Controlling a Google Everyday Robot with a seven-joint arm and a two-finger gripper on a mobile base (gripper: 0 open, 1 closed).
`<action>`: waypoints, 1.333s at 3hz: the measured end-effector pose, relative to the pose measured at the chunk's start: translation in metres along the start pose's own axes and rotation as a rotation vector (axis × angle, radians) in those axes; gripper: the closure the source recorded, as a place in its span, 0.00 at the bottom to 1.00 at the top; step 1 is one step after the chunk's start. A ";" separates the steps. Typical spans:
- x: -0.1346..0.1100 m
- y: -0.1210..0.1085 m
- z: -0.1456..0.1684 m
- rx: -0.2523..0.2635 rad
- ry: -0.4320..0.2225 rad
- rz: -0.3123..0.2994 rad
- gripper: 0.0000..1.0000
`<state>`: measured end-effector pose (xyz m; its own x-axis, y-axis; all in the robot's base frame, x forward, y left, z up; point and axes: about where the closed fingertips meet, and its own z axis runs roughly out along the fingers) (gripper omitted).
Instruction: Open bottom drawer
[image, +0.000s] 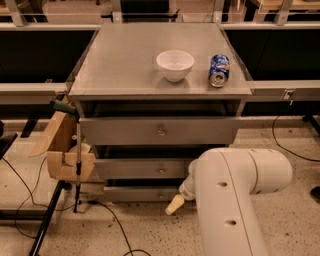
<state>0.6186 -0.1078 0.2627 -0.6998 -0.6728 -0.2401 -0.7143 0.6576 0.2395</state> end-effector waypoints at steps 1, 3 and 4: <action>0.006 -0.008 0.013 0.018 0.084 -0.140 0.00; 0.008 -0.023 0.025 0.009 0.147 -0.259 0.00; 0.014 -0.023 0.024 -0.001 0.098 -0.270 0.00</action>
Offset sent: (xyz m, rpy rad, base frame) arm 0.0259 -0.0221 -0.0447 -0.1572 0.0075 0.4171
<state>0.6254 -0.1244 0.2309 -0.4802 -0.8533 -0.2029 -0.8749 0.4496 0.1800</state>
